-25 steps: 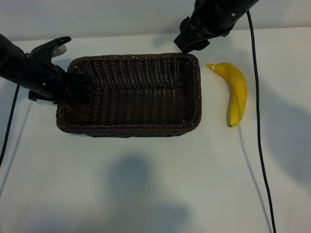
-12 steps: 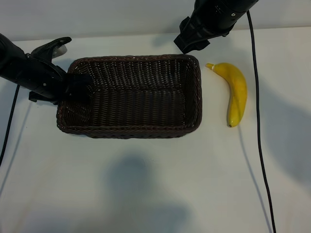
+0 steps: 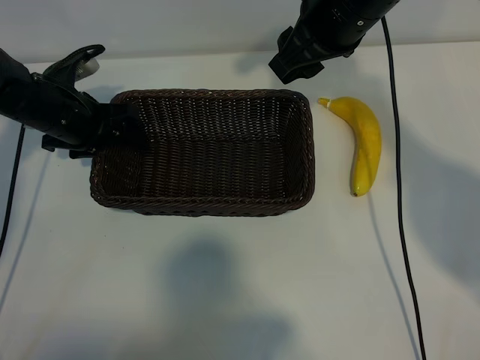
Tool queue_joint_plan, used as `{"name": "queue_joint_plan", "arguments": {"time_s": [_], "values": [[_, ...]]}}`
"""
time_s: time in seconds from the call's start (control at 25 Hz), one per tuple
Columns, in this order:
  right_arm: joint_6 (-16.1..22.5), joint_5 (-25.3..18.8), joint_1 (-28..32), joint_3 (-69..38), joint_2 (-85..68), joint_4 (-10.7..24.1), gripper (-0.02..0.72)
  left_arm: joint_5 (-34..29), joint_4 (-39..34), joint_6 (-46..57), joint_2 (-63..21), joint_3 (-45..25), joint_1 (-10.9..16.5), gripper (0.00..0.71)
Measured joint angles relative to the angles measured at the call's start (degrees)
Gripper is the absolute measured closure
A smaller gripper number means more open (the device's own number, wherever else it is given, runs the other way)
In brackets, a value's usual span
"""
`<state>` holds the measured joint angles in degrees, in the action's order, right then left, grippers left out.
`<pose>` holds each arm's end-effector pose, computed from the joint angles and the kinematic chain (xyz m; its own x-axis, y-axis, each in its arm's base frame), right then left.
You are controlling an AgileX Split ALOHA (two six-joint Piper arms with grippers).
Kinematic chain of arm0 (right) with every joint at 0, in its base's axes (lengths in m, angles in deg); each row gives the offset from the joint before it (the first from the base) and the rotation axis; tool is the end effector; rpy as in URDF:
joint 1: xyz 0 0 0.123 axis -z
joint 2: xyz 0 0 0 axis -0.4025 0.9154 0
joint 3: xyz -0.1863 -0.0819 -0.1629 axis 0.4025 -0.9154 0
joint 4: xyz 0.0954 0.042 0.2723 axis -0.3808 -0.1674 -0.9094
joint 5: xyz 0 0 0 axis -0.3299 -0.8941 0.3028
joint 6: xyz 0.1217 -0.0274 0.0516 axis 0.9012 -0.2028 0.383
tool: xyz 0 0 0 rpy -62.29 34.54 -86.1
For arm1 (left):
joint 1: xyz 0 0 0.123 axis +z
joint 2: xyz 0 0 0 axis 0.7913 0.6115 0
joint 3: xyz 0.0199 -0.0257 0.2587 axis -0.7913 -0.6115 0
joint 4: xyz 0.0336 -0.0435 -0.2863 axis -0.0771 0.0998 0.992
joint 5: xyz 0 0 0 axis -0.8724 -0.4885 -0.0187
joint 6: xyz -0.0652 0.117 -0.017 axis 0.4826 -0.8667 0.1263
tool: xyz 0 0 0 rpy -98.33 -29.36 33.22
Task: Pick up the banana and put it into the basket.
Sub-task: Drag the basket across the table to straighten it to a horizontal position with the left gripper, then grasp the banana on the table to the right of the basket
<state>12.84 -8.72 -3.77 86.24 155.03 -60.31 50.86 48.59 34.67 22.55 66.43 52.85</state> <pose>0.4070 0.2423 0.2430 -0.6315 -0.5732 -0.5223 -0.6970 0.7147 0.0583 0.4085 -0.0509 0.0647 -0.9519 -0.1105 -0.2859 0.0198 0.9086 -0.4171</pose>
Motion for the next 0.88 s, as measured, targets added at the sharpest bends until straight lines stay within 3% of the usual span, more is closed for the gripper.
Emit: {"name": "queue_joint_plan", "arguments": {"time_s": [0.24,0.64,0.88], "values": [[0.0,-0.64,0.0,0.0,0.0,0.0,0.169,-1.99,-1.67,1.12,-2.67,0.0,0.0,0.113],[0.0,-1.04,0.0,0.0,0.0,0.0,0.169,-8.04,-14.9,8.28,-8.4,0.06,0.0,0.116],[0.66,-1.04,0.0,0.0,0.0,0.0,0.169,-8.79,-17.23,9.04,-14.14,0.06,0.0,0.116]]}}
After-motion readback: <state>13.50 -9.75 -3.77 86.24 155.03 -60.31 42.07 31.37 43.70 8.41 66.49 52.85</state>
